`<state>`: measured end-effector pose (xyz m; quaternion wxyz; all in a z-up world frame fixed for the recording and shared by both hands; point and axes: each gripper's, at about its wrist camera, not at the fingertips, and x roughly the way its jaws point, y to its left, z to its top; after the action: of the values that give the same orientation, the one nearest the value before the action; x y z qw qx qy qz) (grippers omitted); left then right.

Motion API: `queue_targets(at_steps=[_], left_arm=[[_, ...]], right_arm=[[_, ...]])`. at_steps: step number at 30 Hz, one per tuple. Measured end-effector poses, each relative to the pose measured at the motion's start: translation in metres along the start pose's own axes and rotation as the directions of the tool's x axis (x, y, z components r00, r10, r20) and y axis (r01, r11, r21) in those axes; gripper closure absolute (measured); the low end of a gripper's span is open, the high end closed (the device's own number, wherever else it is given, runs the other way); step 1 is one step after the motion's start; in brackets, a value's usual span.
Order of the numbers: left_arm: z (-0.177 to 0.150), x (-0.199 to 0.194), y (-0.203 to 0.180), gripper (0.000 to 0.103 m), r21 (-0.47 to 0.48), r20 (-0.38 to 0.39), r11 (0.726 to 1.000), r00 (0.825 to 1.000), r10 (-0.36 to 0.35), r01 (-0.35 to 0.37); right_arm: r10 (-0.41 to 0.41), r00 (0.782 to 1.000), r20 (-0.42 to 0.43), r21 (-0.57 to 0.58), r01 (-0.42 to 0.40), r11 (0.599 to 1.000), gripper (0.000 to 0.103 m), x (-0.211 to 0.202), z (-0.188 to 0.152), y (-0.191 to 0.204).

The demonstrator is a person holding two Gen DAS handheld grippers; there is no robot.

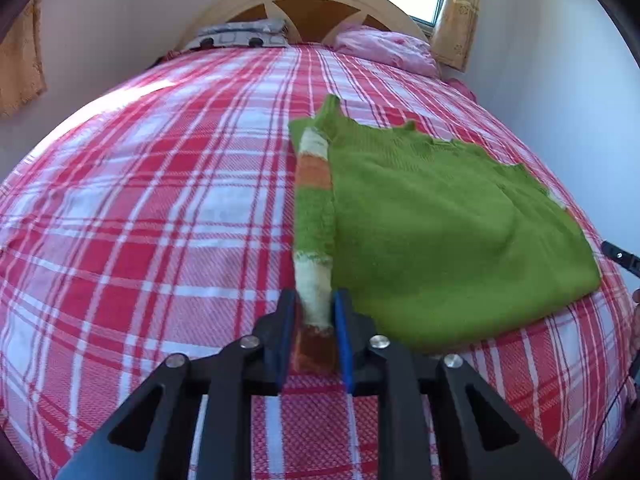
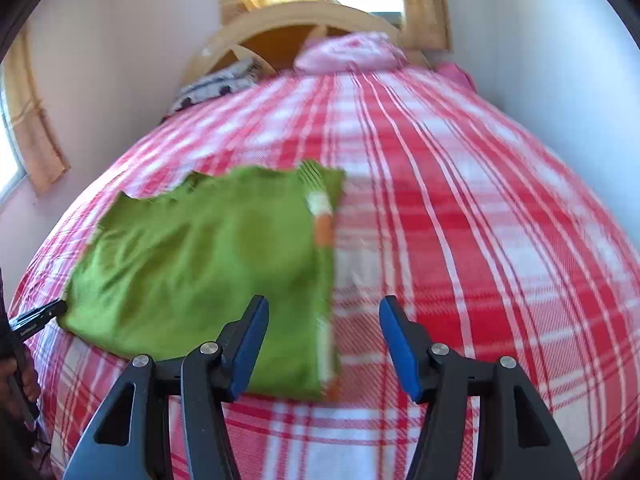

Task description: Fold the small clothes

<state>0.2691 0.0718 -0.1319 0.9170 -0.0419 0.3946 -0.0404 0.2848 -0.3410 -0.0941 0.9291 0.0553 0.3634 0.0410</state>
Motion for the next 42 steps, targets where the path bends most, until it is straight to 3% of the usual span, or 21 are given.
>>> queue_targets(at_steps=[1,2,4,6,10,14,17,20,23,25,30,36,42], left_arm=[[0.004,-0.005,-0.001,0.070,0.011,0.033,1.000,0.999,0.019,-0.019],[0.008,-0.008,-0.001,0.056,0.015,0.057,0.999,0.998,0.030,-0.031],[0.017,-0.010,0.000,0.039,0.007,0.084,0.999,0.996,0.041,-0.042],[0.021,-0.003,-0.002,0.039,0.024,0.088,0.996,0.993,0.083,-0.085],[0.014,0.028,-0.002,0.038,0.073,-0.006,0.984,0.987,0.161,-0.160],[0.005,0.027,0.001,0.030,0.078,-0.018,0.987,0.990,0.142,-0.141],[0.004,0.024,0.009,0.030,0.037,-0.017,0.996,0.996,0.087,-0.086],[0.006,0.017,0.027,0.025,-0.040,-0.011,0.998,0.999,0.045,-0.045],[0.011,0.005,0.043,0.013,-0.058,0.045,0.990,0.990,0.132,-0.129],[0.016,0.005,0.054,0.010,-0.062,0.060,0.982,0.982,0.180,-0.176],[0.025,0.013,0.080,0.010,-0.109,0.048,0.975,0.978,0.201,-0.195],[0.025,0.022,0.097,0.010,-0.187,0.030,0.976,0.993,0.118,-0.111],[0.042,0.030,0.100,0.010,-0.203,0.079,0.979,0.997,0.010,0.006]], right_arm=[[0.020,1.000,0.014,-0.041,-0.019,0.999,0.044,-0.004,0.004,0.014],[0.034,0.999,0.015,-0.072,-0.033,0.997,0.044,-0.004,0.006,0.024],[0.089,0.996,-0.022,-0.147,-0.091,0.985,0.044,0.006,0.008,0.052],[0.107,0.993,-0.051,-0.173,-0.114,0.978,0.044,0.022,0.006,0.066],[0.052,0.982,-0.181,-0.161,-0.082,0.984,0.044,0.067,-0.011,0.072],[0.024,0.983,-0.184,-0.185,-0.058,0.981,0.044,0.068,-0.019,0.075],[-0.030,0.984,-0.175,-0.221,-0.010,0.975,0.044,0.059,-0.014,0.085],[0.017,0.995,-0.103,-0.299,-0.047,0.953,0.044,0.040,-0.011,0.116],[0.095,0.993,-0.075,-0.396,-0.117,0.911,0.044,0.032,-0.016,0.159],[0.122,0.989,-0.081,-0.461,-0.146,0.875,0.044,0.034,-0.023,0.189],[0.160,0.983,-0.095,-0.594,-0.185,0.783,0.044,0.042,-0.046,0.260],[0.185,0.977,-0.106,-0.704,-0.205,0.679,0.044,0.049,-0.070,0.316],[0.186,0.978,-0.097,-0.748,-0.195,0.634,0.044,0.058,-0.079,0.346]])
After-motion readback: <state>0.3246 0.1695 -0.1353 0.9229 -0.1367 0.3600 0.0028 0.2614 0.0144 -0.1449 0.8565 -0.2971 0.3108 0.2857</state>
